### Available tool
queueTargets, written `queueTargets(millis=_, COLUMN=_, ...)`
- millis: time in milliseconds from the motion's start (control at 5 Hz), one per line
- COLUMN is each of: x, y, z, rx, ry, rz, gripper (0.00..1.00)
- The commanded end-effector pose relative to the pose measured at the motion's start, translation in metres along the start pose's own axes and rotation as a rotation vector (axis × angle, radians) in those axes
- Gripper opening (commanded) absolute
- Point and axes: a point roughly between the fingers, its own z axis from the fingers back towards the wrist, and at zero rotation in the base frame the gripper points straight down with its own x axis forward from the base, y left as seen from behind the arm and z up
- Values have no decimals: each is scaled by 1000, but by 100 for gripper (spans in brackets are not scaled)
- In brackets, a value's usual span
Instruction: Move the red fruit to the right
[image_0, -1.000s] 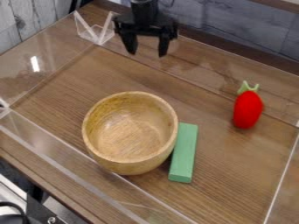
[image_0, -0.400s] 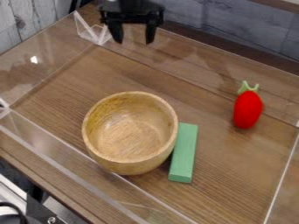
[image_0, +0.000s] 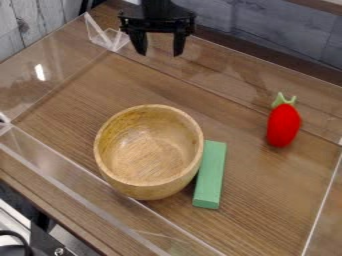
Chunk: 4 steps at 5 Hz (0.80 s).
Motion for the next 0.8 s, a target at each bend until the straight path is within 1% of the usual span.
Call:
queueTargets(millis=0, x=9, y=-8, z=24, rx=-16, ry=-60, rz=-10, gripper=100)
queueTargets(millis=200, x=3, y=-25, z=20, rx=-5, ry=-30, rz=4, gripper=100)
queueTargets(millis=400, x=-7, y=-52, z=17, rx=-4, ry=-1, rz=-2, gripper=100)
queueTargets(millis=600, x=-28, y=-78, z=11, rx=-14, ry=25, rz=-38, gripper=100)
